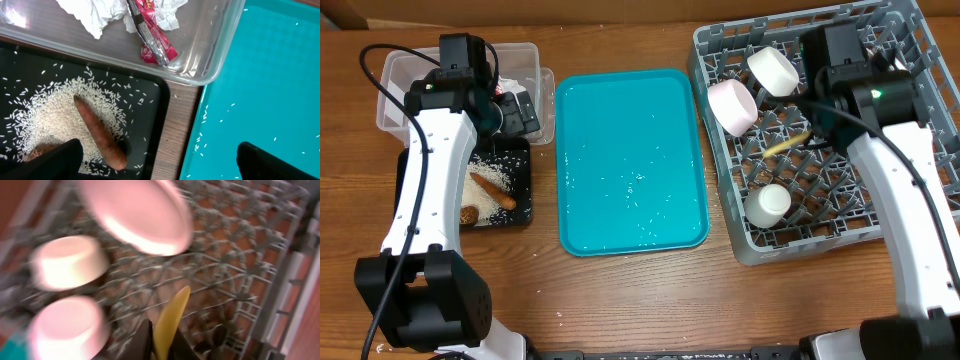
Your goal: Sort waste into correct bins and load items into the dishwasher
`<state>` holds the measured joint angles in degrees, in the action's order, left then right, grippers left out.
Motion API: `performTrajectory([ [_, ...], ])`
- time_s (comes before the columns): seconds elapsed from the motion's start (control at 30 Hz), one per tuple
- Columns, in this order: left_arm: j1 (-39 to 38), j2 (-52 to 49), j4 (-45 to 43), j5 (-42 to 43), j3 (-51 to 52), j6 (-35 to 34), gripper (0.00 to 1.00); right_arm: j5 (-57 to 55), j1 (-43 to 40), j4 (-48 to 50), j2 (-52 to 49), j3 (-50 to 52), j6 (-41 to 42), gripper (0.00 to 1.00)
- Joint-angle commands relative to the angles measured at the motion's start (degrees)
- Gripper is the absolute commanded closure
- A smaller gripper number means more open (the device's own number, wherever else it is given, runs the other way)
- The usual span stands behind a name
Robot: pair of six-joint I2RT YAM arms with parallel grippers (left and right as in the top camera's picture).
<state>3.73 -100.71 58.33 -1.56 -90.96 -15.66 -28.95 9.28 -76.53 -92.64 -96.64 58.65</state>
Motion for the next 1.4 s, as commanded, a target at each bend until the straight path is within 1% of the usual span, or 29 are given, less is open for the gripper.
performTrajectory([
  [0.0,-0.11,0.70,-0.07,-0.50,-0.26,0.90,0.00,-3.15,-4.74,2.38,-1.03,7.10,8.33,0.96],
  [0.1,-0.11,0.70,-0.07,-0.50,-0.26,0.90,0.00,-1.29,-7.48,6.51,-1.03,11.85,8.90,0.95],
  [0.13,-0.11,0.70,-0.07,-0.50,-0.26,0.90,0.00,-0.94,-8.22,7.98,-1.03,13.31,8.90,0.86],
  [0.2,-0.11,0.70,-0.07,-0.50,-0.26,0.90,0.00,-0.35,-9.11,10.45,-1.03,15.54,8.59,0.72],
  [0.23,-0.11,0.70,-0.09,-0.50,-0.26,0.90,0.00,-0.35,-9.27,10.80,-1.03,15.82,8.39,0.69],
  [0.27,-0.11,0.70,-0.09,-0.50,-0.26,0.90,0.00,-0.35,-9.35,11.02,-1.03,16.02,7.67,0.63],
  [0.3,-0.11,0.70,-0.09,-0.50,-0.26,0.90,0.00,-0.35,-9.35,11.37,-1.03,16.02,6.62,0.62],
  [0.37,-0.11,0.70,-0.07,-0.50,-0.26,0.90,0.00,-0.33,-9.35,12.07,-0.76,15.87,3.37,0.53],
  [0.43,-0.11,0.70,-0.07,-0.50,-0.26,0.90,0.00,0.76,-9.35,11.82,-0.42,15.17,0.46,0.49],
  [0.53,-0.11,0.70,-0.07,-0.50,-0.26,0.90,0.00,6.05,-9.33,10.91,1.36,12.48,-7.08,0.44],
  [0.6,-0.11,0.70,-0.07,-0.50,-0.26,0.90,0.00,12.52,-9.33,10.05,4.55,9.57,-14.97,0.34],
  [0.63,-0.11,0.70,-0.07,-0.50,-0.26,0.90,0.00,16.72,-9.33,9.75,6.34,8.09,-19.71,0.31],
  [0.7,-0.11,0.70,-0.07,-0.48,-0.26,0.90,0.00,23.87,-9.33,8.44,9.77,5.77,-26.21,0.27],
  [0.73,-0.11,0.70,-0.07,-0.50,-0.26,0.90,0.00,27.08,-9.33,7.17,11.69,4.63,-28.63,0.21],
  [0.77,-0.11,0.70,-0.07,-0.50,-0.26,0.90,0.00,29.59,-9.33,5.64,13.90,3.50,-30.47,0.05],
  [0.8,-0.11,0.70,-0.07,-0.50,-0.26,0.90,0.00,30.95,-9.35,4.09,15.93,2.69,-31.08,0.00],
  [0.87,-0.11,0.70,-0.07,-0.50,-0.26,0.90,0.00,32.94,-9.35,0.90,20.79,1.55,-31.01,0.00],
  [1.03,-0.11,0.70,-0.07,-0.48,-0.26,0.90,0.00,34.71,-9.35,-0.07,32.13,1.46,-31.12,0.00],
  [1.1,-0.11,0.70,-0.09,-0.50,-0.26,0.90,0.00,32.11,-9.35,-1.29,35.19,1.46,-32.81,0.00],
  [1.17,-0.11,0.70,-0.07,-0.50,-0.26,0.90,0.00,31.08,-9.35,-6.19,38.99,1.46,-34.71,0.00],
  [1.27,-0.11,0.70,-0.07,-0.50,-0.26,0.90,0.00,26.64,-9.35,-12.87,44.46,1.51,-34.67,0.00],
  [1.37,-0.11,0.70,-0.07,-0.50,-0.26,0.90,0.00,22.86,-9.35,-13.86,48.28,2.51,-34.69,0.00],
])
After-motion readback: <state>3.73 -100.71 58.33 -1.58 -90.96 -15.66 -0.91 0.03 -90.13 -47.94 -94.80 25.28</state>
